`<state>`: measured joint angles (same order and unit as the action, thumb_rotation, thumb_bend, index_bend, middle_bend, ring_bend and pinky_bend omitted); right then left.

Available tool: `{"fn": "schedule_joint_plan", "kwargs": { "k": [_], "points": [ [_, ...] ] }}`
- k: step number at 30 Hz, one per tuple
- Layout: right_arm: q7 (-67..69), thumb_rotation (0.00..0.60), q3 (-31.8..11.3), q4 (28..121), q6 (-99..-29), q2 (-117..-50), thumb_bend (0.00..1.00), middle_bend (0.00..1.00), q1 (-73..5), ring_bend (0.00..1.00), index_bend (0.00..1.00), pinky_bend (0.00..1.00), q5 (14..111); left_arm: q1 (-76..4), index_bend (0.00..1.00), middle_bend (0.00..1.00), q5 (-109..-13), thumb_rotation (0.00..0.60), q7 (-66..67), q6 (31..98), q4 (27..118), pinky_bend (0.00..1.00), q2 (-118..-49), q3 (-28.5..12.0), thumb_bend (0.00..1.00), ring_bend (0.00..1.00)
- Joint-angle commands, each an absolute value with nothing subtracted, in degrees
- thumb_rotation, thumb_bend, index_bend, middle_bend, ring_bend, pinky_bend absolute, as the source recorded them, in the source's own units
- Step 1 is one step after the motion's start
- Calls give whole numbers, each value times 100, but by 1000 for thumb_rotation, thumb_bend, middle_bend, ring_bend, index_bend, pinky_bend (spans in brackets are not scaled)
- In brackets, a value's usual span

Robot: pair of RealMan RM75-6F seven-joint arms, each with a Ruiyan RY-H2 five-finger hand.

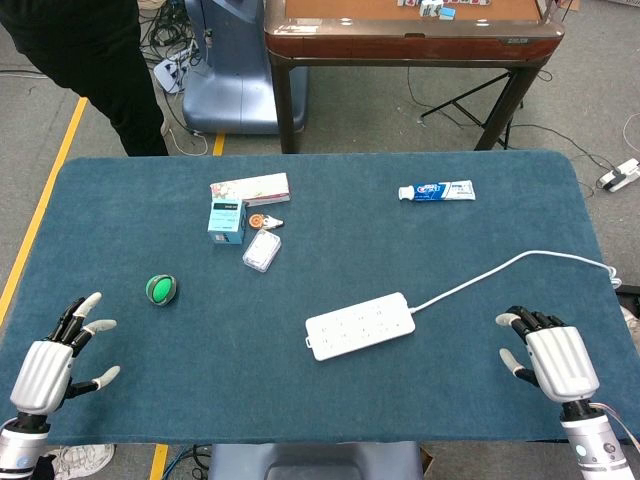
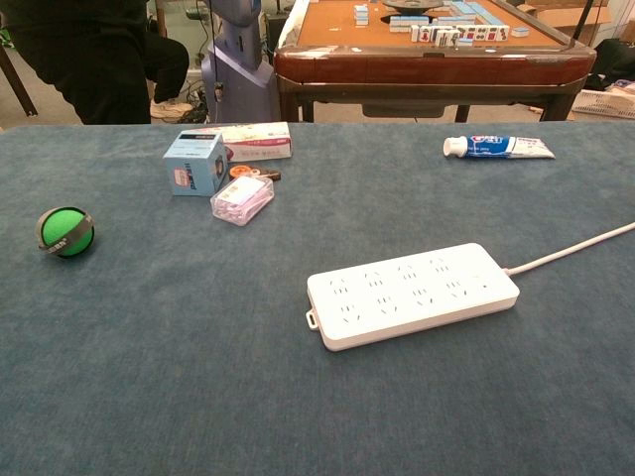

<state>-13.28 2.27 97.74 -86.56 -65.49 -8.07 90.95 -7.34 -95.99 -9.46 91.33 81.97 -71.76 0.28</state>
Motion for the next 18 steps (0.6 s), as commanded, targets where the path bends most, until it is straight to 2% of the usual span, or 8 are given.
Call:
{"fn": "schedule_joint_plan", "kwargs": {
  "k": [1, 7, 10, 13, 18],
  "points": [
    [-1360, 600, 197, 9744, -8504, -6596, 240, 325, -864, 398, 364, 503, 9074, -730, 358, 42, -9594, 600, -937, 9134, 8196, 404, -7181, 30, 135, 53],
    [-1457, 600, 101, 9688, -8145, -6744, 255, 340, -1062, 403, 351, 517, 9065, -708, 358, 42, -9531, 600, -897, 9097, 8158, 404, -7197, 39, 135, 53],
    [-1546, 600, 43, 9692, -7936, -6809, 265, 395, -1206, 459, 318, 598, 9086, -687, 358, 42, -9513, 600, -941, 9141, 8175, 404, -7179, 25, 135, 53],
    [-1758, 600, -102, 9793, -7572, -6797, 292, 488, -1454, 613, 313, 716, 8964, -698, 358, 42, -9476, 600, -983, 9105, 8155, 404, -7173, 12, 135, 53],
    [-2213, 600, -406, 9965, -6872, -6798, 378, 716, -1920, 864, 312, 892, 8516, -680, 358, 42, -9472, 600, -998, 9131, 8146, 404, -7171, 12, 135, 53]
  ]
}}
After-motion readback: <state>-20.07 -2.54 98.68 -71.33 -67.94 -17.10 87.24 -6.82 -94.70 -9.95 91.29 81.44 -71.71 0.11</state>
